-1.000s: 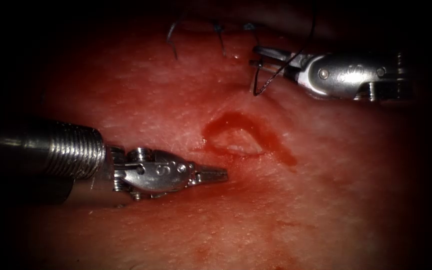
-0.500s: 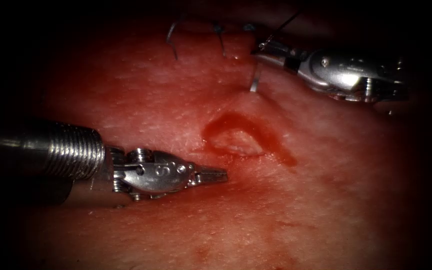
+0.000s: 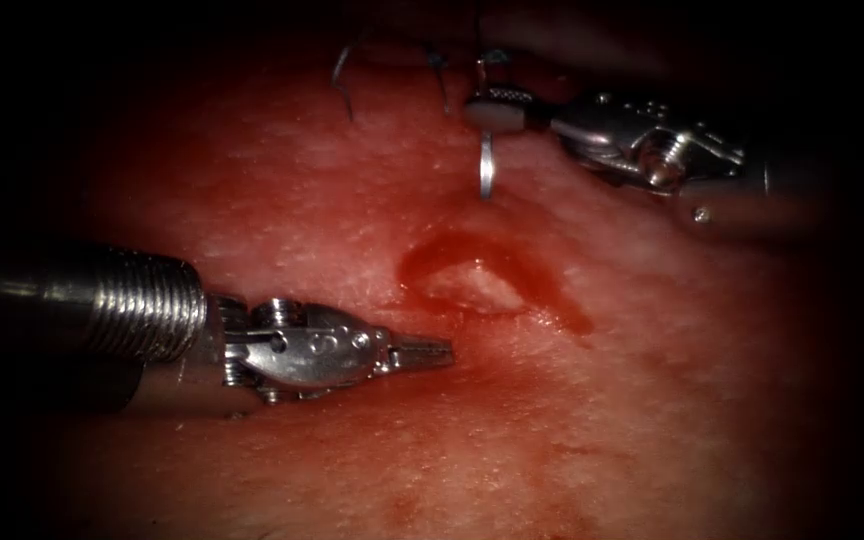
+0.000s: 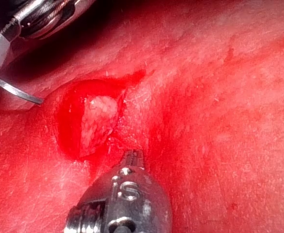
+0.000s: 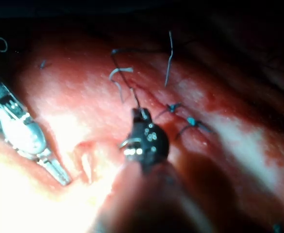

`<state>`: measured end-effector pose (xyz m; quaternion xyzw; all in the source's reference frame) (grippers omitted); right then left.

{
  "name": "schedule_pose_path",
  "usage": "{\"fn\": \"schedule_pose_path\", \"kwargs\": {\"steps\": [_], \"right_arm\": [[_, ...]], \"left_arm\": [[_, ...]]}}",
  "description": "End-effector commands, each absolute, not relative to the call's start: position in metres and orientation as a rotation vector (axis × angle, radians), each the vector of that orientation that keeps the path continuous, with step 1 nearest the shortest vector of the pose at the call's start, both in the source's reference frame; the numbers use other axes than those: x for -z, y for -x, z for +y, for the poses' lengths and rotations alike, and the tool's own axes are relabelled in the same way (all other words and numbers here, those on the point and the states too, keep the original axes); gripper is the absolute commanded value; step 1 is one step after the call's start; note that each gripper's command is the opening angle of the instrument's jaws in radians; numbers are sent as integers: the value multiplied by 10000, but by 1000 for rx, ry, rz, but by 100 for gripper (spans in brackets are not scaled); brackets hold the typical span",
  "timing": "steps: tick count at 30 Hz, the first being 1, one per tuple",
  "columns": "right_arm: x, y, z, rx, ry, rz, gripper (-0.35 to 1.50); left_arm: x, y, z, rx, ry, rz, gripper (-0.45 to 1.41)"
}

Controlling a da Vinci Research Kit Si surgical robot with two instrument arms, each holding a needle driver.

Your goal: Wound Closure

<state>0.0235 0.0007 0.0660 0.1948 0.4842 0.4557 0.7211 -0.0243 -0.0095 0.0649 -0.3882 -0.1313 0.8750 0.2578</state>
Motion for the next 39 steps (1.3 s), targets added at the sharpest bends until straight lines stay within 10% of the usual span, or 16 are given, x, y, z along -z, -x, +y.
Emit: {"fn": "schedule_pose_path", "kwargs": {"steps": [1,39], "right_arm": [[-664,-241,8,-1040,-473,1067,-35],[-638,-246,-79,-1295,-921,900,-35]], "left_arm": [[-654,249,-96,-2373,1055,-357,-25],[-652,241,-92,-2374,1060,-366,-25]]}}
